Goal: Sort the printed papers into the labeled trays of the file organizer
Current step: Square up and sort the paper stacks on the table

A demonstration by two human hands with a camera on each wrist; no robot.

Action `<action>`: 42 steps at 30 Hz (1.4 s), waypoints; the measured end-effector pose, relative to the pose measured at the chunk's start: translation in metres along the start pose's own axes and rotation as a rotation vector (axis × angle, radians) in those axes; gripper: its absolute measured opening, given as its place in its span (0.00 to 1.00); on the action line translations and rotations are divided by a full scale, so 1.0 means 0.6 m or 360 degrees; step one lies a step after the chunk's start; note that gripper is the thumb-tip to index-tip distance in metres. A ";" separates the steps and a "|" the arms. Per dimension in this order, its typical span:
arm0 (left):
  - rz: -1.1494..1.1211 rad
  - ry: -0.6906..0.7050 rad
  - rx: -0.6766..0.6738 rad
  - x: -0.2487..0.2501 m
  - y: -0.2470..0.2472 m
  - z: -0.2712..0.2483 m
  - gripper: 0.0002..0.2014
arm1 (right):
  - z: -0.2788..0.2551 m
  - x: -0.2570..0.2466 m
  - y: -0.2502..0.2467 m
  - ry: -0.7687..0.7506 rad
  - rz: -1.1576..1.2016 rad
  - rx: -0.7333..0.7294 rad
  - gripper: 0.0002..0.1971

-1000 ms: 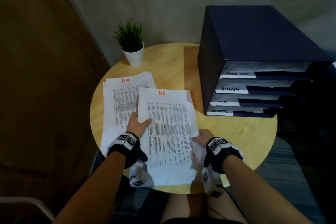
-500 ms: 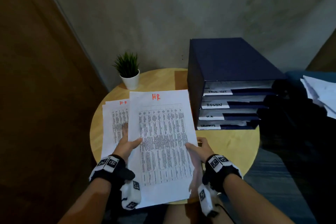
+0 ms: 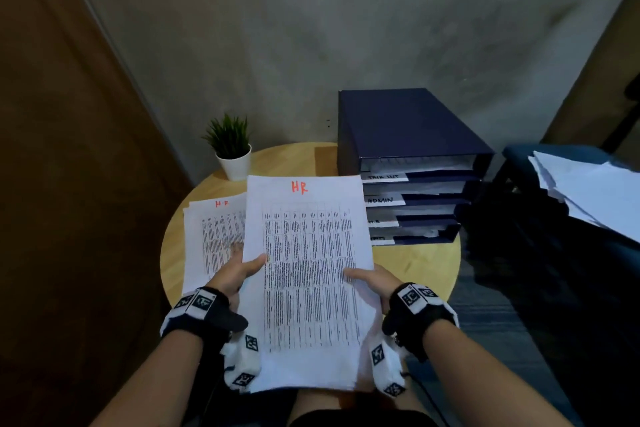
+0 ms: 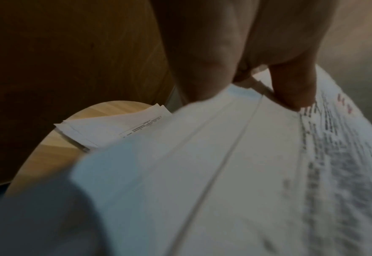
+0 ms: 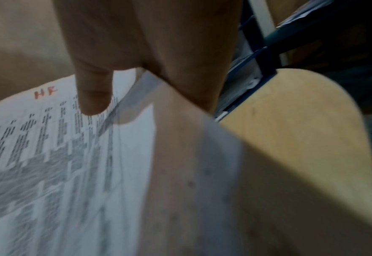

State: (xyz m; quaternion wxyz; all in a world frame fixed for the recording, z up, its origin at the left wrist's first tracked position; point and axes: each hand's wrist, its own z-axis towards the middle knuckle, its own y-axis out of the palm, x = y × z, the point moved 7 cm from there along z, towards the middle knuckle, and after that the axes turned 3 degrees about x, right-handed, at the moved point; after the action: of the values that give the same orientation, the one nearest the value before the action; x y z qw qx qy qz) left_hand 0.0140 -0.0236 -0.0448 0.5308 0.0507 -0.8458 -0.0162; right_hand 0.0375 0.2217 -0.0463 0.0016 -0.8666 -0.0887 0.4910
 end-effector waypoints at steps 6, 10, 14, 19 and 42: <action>0.0144 -0.0192 -0.0317 -0.042 0.072 -0.021 0.34 | -0.016 0.064 -0.050 0.0046 -0.0015 0.0122 0.30; 0.0544 -0.0017 -0.0290 -0.054 0.138 -0.013 0.33 | -0.050 0.103 -0.094 0.0186 0.0194 0.0273 0.27; 0.0910 0.0012 -0.0304 -0.076 0.197 -0.001 0.27 | -0.071 0.149 -0.154 0.0273 0.0246 0.0427 0.28; 0.0994 -0.0162 -0.0408 -0.115 0.248 0.012 0.24 | -0.098 0.180 -0.217 0.0331 0.0255 0.0592 0.25; 0.0594 -0.0100 -0.0189 -0.079 0.281 0.099 0.27 | -0.018 0.079 -0.279 0.0424 0.0221 0.0681 0.33</action>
State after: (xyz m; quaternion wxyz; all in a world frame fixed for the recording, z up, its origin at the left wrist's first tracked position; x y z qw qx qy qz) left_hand -0.0307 0.1472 -0.0997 0.5001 -0.1389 -0.8542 0.0309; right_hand 0.0451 0.3950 -0.0661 0.1629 -0.9076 0.0779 0.3790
